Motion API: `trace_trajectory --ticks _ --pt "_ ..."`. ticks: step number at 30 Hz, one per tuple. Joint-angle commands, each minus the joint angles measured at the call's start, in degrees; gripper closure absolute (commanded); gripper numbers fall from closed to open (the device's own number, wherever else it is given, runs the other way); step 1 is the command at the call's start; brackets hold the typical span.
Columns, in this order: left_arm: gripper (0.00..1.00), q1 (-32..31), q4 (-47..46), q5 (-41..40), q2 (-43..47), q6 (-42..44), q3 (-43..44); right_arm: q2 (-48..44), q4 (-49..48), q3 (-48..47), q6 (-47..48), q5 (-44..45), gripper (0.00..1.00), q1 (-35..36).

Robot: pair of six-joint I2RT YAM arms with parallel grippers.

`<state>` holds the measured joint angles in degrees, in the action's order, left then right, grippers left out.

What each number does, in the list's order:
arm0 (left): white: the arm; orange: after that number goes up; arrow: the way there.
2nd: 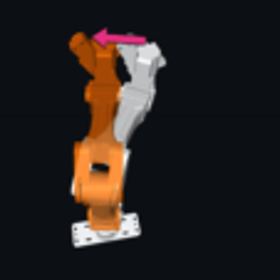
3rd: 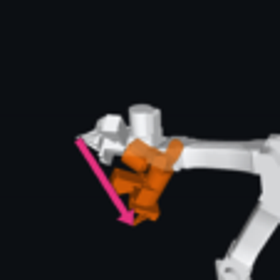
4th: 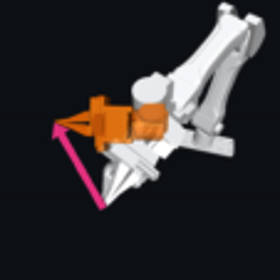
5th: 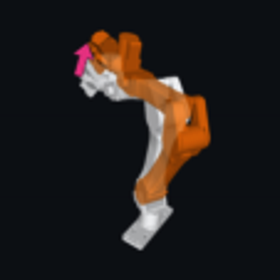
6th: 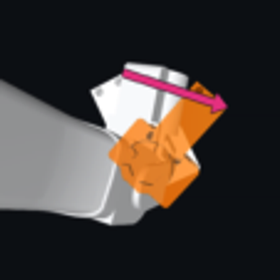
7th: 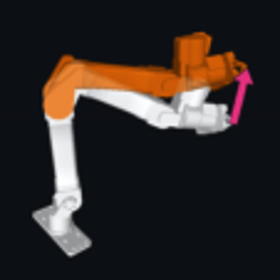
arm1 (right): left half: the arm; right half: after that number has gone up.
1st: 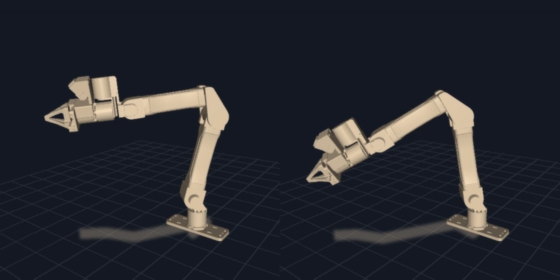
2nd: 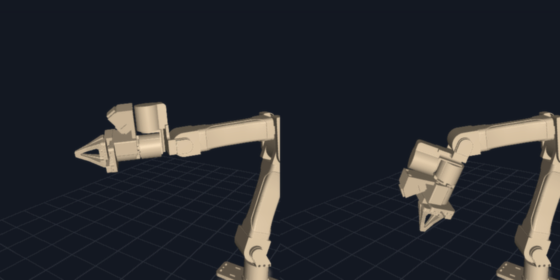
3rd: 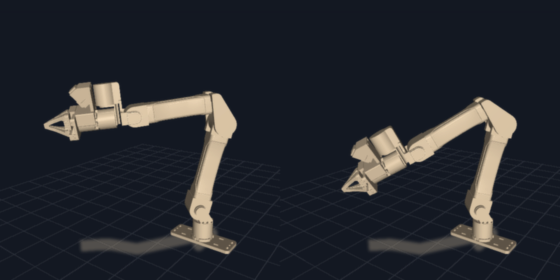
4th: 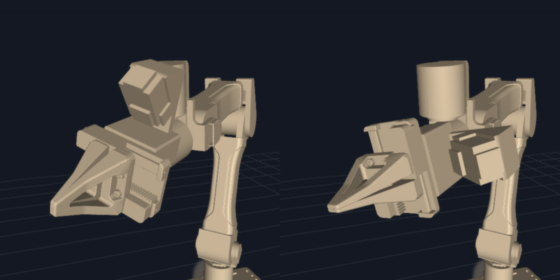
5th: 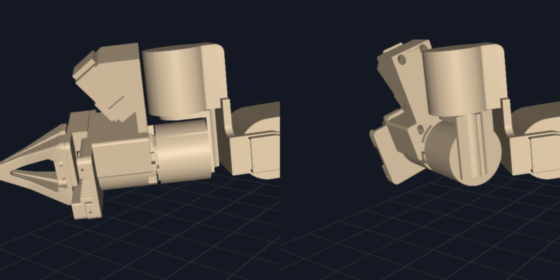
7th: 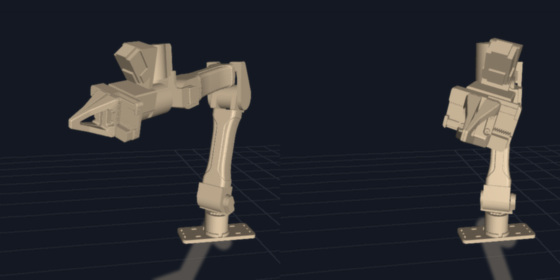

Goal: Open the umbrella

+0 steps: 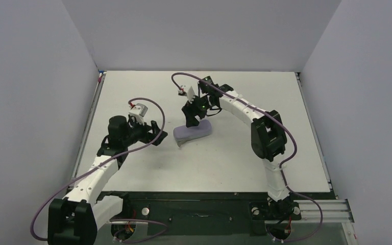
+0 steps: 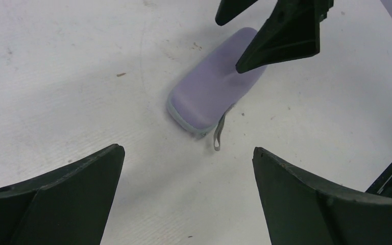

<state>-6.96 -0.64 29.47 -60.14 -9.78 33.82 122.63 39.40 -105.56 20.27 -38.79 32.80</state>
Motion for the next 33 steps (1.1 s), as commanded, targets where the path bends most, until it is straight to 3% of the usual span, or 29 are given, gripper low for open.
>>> trace_trajectory --ticks 1,6,10,12,17,23,28,33 --pt "0.02 -4.58 -8.83 -4.19 2.25 -2.54 -6.08 -1.04 0.81 -0.76 2.44 -2.36 0.28 2.36" --pt "0.0 -7.74 -14.2 -7.76 2.31 -2.09 -9.87 3.05 8.71 -3.28 11.18 -1.13 0.28 3.07" --pt "0.1 -11.67 -16.15 -11.24 1.85 -0.9 -10.68 4.89 13.44 -2.06 16.08 -0.66 0.31 2.09" --pt "0.14 -14.24 -17.81 -13.12 1.01 -0.94 -11.03 5.12 15.46 -1.12 18.57 0.15 0.34 1.88" --pt "0.25 -19.18 -21.65 -17.89 -2.08 -1.9 -12.12 3.65 20.43 2.13 23.76 1.37 0.53 0.76" --pt "0.31 -22.45 -25.52 -19.56 -4.79 -1.84 -13.58 -0.51 23.63 6.48 27.13 3.1 0.57 -0.9" --pt "0.35 -25.61 -30.27 -20.18 -8.16 -1.47 -15.0 -3.65 26.52 9.72 32.63 5.67 0.56 -2.17" --pt "0.36 -29.27 -35.0 -20.43 -12.64 0.75 -15.11 -9.06 25.6 13.2 37.28 6.19 0.39 -3.56"
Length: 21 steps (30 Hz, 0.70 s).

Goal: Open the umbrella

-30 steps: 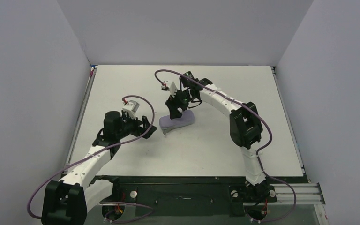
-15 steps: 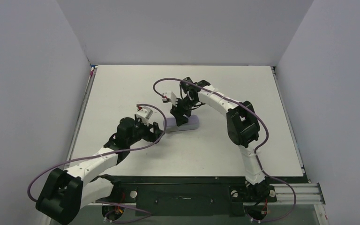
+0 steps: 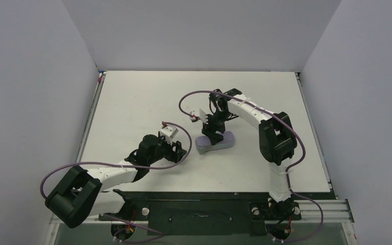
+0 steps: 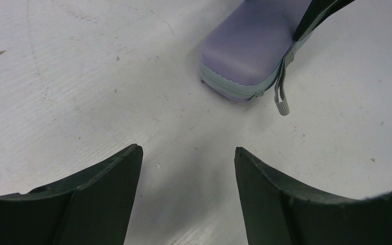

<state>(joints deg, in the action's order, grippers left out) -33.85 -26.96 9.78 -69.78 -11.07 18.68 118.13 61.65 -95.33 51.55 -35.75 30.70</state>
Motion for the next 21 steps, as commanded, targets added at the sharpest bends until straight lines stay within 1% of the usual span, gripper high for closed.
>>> trace_trajectory --ticks 1,6,12,15,19,20,21 --pt "0.36 -2.82 -9.5 -0.75 -3.79 3.08 0.15 -5.31 2.89 3.36 6.65 2.9 0.37 -1.79" --pt "0.36 -6.07 -15.39 -1.35 -10.29 6.03 1.03 -11.45 -2.02 8.16 7.78 3.77 0.32 -2.48" --pt "0.35 -10.38 -19.97 -2.5 -15.0 9.3 2.05 -16.36 -4.03 12.53 11.16 4.16 0.28 -6.54" --pt "0.37 -11.63 -21.41 -4.52 -17.25 9.83 2.69 -16.06 -4.23 13.5 12.18 4.18 0.28 -6.86" --pt "0.42 -12.67 -23.7 -6.61 -20.6 10.75 4.22 -13.23 -4.09 12.16 8.58 2.87 0.3 -6.84" --pt "0.42 -12.7 -23.99 -6.68 -21.66 12.09 4.84 -12.77 -4.04 11.91 7.03 2.39 0.3 -6.91" --pt "0.45 -12.84 -24.54 -6.61 -22.21 12.46 5.12 -12.0 -3.94 11.54 6.26 2.11 0.3 -6.9"
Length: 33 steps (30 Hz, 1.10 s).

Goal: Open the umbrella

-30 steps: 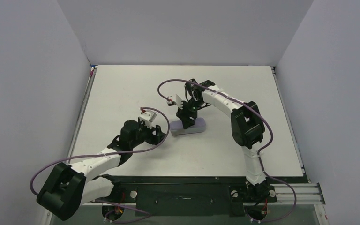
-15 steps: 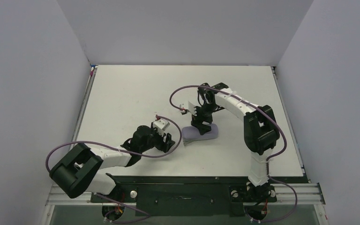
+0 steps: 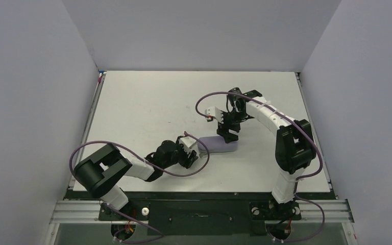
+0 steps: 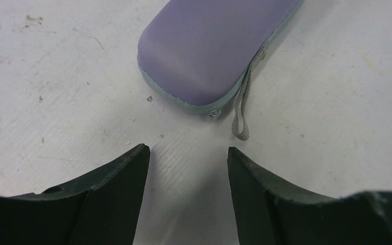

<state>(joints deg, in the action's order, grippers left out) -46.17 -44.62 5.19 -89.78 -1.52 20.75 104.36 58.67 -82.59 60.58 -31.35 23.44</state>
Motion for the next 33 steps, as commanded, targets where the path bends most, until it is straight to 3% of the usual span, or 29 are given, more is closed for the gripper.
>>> trace_trajectory --ticks 1,16,19,26,28,29,30,33 --pt "0.47 -0.64 -7.19 -1.96 -3.29 3.67 3.54 2.01 -0.82 -1.36 -3.89 -2.83 0.3 0.39" --pt "0.63 -4.08 -10.11 -4.68 -9.55 1.94 7.4 4.92 0.92 0.13 -7.32 -1.9 0.4 0.29" --pt "0.72 -4.18 -9.58 -8.0 -10.3 1.88 8.24 4.84 0.87 1.41 -7.4 -1.69 0.43 0.28" --pt "0.77 -4.37 -10.55 -8.82 -10.51 -0.52 8.34 5.18 0.81 2.38 -7.66 -0.18 0.55 0.24" --pt "0.84 -4.37 -10.26 -8.73 -9.93 -0.77 8.24 5.2 0.76 2.42 -7.6 0.49 0.6 0.34" --pt "0.94 -4.36 -9.68 -8.85 -9.4 -0.86 8.2 5.26 0.77 2.45 -7.59 0.81 0.62 0.31" --pt "0.98 -4.32 -9.43 -9.56 -9.16 -1.27 8.02 5.29 0.8 2.53 -7.47 1.44 0.66 0.32" --pt "1.0 -3.7 -8.03 -10.39 -7.69 -2.43 7.46 5.42 0.81 2.75 -6.99 2.74 0.72 0.32"
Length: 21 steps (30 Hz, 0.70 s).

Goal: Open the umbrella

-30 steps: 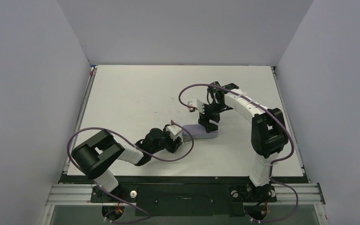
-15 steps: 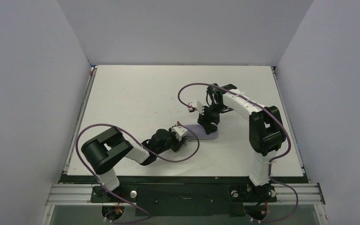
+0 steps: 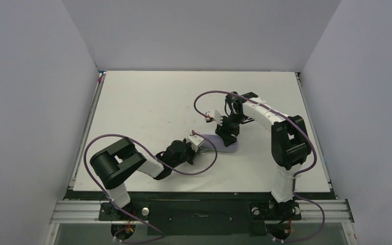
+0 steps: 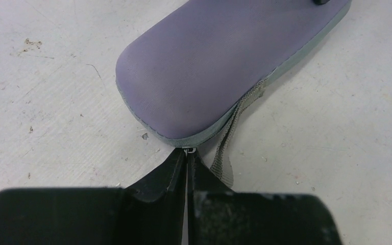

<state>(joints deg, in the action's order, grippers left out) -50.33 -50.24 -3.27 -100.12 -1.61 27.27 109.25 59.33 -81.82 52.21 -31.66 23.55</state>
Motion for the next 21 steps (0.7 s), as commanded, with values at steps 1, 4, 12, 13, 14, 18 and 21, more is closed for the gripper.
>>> trace_trajectory --ticks 1,4,12,13,14,18,21 --pt "1.0 0.6 -2.24 -2.03 2.87 -2.94 0.53 0.43 0.15 2.12 1.86 3.57 0.74 0.15" --pt "1.0 1.56 -1.85 -1.75 3.81 -3.43 -0.41 0.21 0.27 2.57 3.08 4.45 0.79 0.09" --pt "1.0 6.07 -1.09 1.54 4.96 -3.02 -0.94 0.38 1.05 3.33 7.5 7.44 0.96 0.15" --pt "1.0 6.94 -1.0 1.88 5.03 -2.95 -0.97 0.41 1.21 3.27 7.84 7.64 0.96 0.17" --pt "1.0 7.36 -0.89 2.33 5.13 -2.72 -0.98 0.45 1.39 3.3 8.71 7.97 0.97 0.11" --pt "1.0 9.3 -0.59 4.55 4.95 -2.61 -0.88 0.12 2.86 3.56 13.74 9.04 1.0 0.21" --pt "1.0 9.94 -1.04 6.17 4.77 -2.27 -0.83 -0.3 4.2 3.55 18.0 10.04 1.0 0.69"
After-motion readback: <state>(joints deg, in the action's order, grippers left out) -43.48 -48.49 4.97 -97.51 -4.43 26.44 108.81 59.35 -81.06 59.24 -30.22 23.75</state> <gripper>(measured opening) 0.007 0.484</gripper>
